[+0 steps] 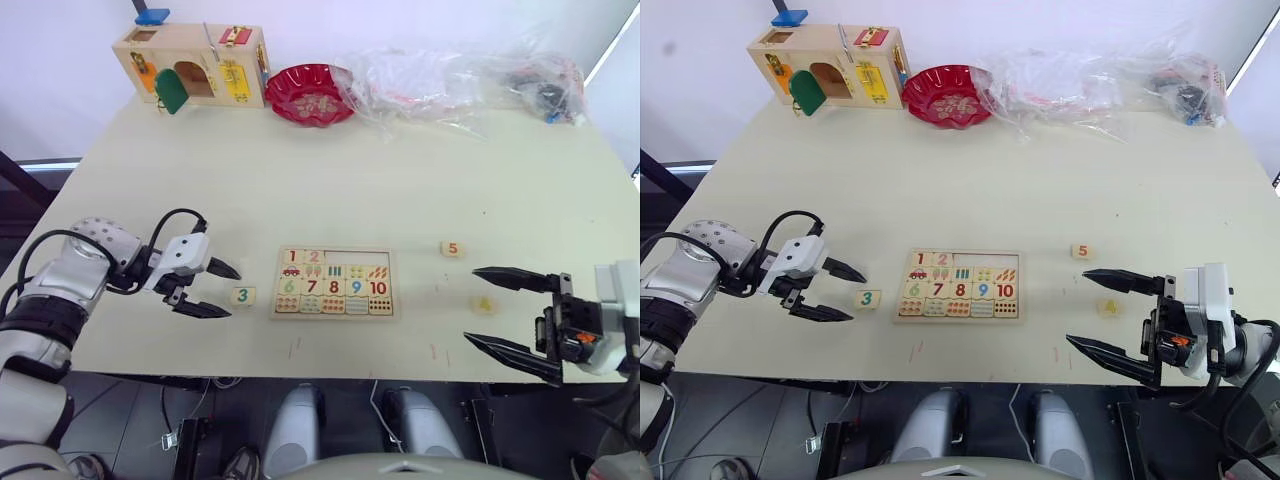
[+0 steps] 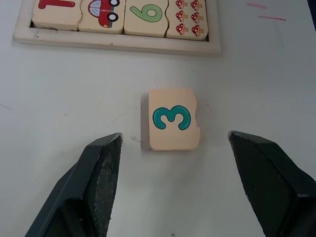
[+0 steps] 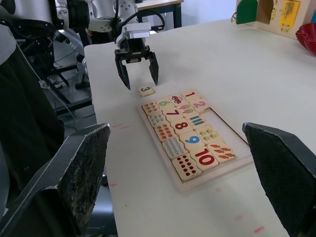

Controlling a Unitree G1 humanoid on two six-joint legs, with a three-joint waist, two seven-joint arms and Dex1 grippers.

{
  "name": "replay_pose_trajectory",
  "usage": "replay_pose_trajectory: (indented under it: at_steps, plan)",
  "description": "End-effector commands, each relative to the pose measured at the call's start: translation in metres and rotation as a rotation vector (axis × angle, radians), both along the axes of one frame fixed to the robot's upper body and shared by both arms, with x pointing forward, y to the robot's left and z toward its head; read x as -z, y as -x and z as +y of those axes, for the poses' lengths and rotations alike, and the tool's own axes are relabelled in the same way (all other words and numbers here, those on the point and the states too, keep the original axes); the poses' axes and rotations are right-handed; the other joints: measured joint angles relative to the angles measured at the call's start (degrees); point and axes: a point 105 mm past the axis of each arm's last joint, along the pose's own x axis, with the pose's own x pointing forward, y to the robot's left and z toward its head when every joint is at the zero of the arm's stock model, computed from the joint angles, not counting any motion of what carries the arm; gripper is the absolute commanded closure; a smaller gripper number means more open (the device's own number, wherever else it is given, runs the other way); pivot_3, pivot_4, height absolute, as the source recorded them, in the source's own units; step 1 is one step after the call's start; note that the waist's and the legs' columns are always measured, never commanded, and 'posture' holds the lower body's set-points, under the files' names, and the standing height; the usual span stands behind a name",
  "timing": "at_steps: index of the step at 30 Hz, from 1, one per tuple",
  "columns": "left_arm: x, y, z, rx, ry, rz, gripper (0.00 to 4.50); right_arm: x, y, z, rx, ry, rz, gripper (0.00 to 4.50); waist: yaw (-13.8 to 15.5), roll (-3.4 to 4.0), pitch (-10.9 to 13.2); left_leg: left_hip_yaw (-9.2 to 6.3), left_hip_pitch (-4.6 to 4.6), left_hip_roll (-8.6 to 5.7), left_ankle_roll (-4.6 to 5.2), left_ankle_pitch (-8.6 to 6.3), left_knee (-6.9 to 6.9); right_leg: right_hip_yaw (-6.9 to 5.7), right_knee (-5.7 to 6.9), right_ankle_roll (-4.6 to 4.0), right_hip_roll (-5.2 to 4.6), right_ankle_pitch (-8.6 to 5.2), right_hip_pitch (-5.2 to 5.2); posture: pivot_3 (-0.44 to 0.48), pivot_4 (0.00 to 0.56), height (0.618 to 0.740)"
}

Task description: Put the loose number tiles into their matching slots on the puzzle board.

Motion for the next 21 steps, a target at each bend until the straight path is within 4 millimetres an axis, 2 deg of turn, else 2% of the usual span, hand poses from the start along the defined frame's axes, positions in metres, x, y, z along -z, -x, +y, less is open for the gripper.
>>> replay_pose_trajectory:
  at_steps: [1, 16, 19, 20, 21]
  plan:
    - [-0.007, 0.001, 0.0, 0.033, 0.007, -0.009, 0.82, -0.007, 0.004, 0.004, -0.012, 0.005, -0.048, 0.0, 0.0, 0.0, 0.0, -0.01, 0.0, 0.0, 0.0, 0.0, 0.05, 0.0, 0.06, 0.0, 0.0, 0.0, 0.0, 0.0, 0.15, 0.74]
    - [0.001, -0.001, -0.005, -0.024, 0.038, -0.054, 0.82, -0.003, 0.004, 0.004, 0.0, -0.002, -0.043, 0.0, 0.0, -0.03, 0.0, -0.02, 0.03, 0.05, 0.0, 0.0, 0.57, 0.01, 0.52, -0.22, 0.0, -0.14, 0.03, 0.0, 0.15, 0.74]
    - [0.002, -0.001, -0.004, -0.03, 0.038, -0.056, 1.58, -0.003, 0.004, 0.004, -0.001, -0.001, -0.043, 0.0, 0.0, -0.04, 0.0, -0.02, 0.03, 0.05, 0.0, 0.0, 0.59, 0.01, 0.54, -0.2, 0.0, -0.15, 0.04, 0.0, 0.15, 0.74]
    - [0.002, -0.001, -0.004, -0.034, 0.038, -0.06, 2.07, -0.003, 0.004, 0.004, -0.001, -0.002, -0.042, 0.0, 0.0, -0.03, 0.0, -0.02, 0.05, 0.06, 0.0, 0.0, 0.59, 0.02, 0.55, -0.2, 0.01, -0.15, 0.04, 0.0, 0.15, 0.74]
    - [0.003, -0.001, -0.003, -0.037, 0.037, -0.064, 2.07, -0.003, 0.004, 0.004, -0.002, -0.002, -0.042, 0.0, 0.0, -0.03, 0.0, -0.02, 0.05, 0.06, 0.0, 0.0, 0.59, 0.02, 0.54, -0.21, 0.01, -0.14, 0.04, 0.0, 0.15, 0.74]
